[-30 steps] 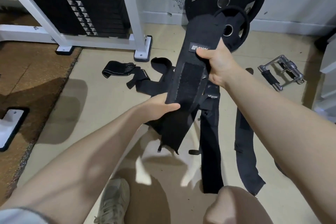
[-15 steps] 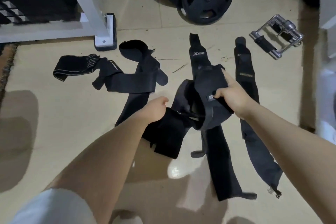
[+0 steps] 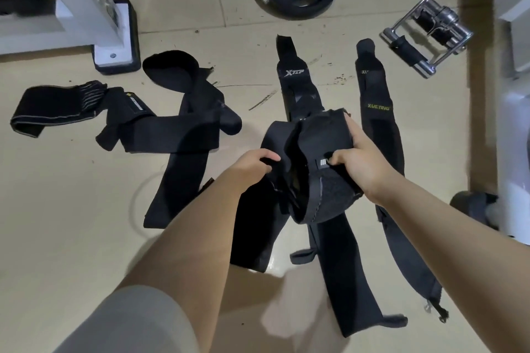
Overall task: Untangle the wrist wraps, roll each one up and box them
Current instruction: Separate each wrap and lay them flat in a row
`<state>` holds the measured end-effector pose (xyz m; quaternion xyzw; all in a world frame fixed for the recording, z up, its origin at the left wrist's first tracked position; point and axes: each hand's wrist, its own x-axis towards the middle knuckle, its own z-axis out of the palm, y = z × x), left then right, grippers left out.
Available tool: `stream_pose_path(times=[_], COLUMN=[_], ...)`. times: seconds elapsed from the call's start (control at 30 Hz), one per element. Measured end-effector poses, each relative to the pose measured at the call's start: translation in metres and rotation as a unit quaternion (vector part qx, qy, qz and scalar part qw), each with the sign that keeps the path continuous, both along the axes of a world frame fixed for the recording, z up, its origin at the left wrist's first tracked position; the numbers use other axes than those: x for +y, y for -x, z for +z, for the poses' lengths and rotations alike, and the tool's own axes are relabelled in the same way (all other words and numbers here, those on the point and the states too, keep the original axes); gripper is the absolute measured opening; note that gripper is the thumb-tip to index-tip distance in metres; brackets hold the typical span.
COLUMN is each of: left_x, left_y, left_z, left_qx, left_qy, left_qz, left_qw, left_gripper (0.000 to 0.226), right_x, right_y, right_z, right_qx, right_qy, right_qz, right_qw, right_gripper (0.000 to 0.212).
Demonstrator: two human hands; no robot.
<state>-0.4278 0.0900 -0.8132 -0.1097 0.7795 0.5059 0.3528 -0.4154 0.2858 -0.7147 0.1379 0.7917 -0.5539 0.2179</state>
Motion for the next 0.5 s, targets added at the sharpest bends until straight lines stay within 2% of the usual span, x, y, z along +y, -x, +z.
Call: stream_pose_path(times=[0.1,0.17,0.27,0.33,0.4,0.5], left_x=[0.003,0.003,-0.018,-0.048,-0.083,-0.126], left_y=[-0.003,-0.008,-0.013,-0.021,-0.035,-0.058], left_z=[0.005,0.008,0.015,0.019,0.025,0.037], left_qx=[0.014,0.041,0.105,0.136,0.148,0.137], left_qy=[-0.029,-0.011,0.091,0.189,0.274,0.357], left_qz=[0.032,0.042,0.068,0.066,0.038,-0.026], left_qw=[0.999,0.998,0.988,0.97,0.949,0.924], left_gripper=[0.017,0.015,0.021,0.024,0.027,0.039], right_x=[0.008,0.014,0.021,0.019,0.013,-0.007], right_y=[-0.001,-0.001,-0.004,-0.007,-0.008,-0.006], right_z=[0.002,0.005,0.011,0.021,0.034,0.051], right_qx=[-0.002,-0.011,-0.047,-0.079,-0.112,-0.135], right_qy=[0.023,0.043,0.066,0.093,0.123,0.144], right_qz=[-0.026,-0.056,-0.096,-0.095,-0.081,-0.057], right_qw=[0.999,0.997,0.992,0.988,0.983,0.979], right_gripper=[0.075,0.075,0.086,0.083,0.081,0.086])
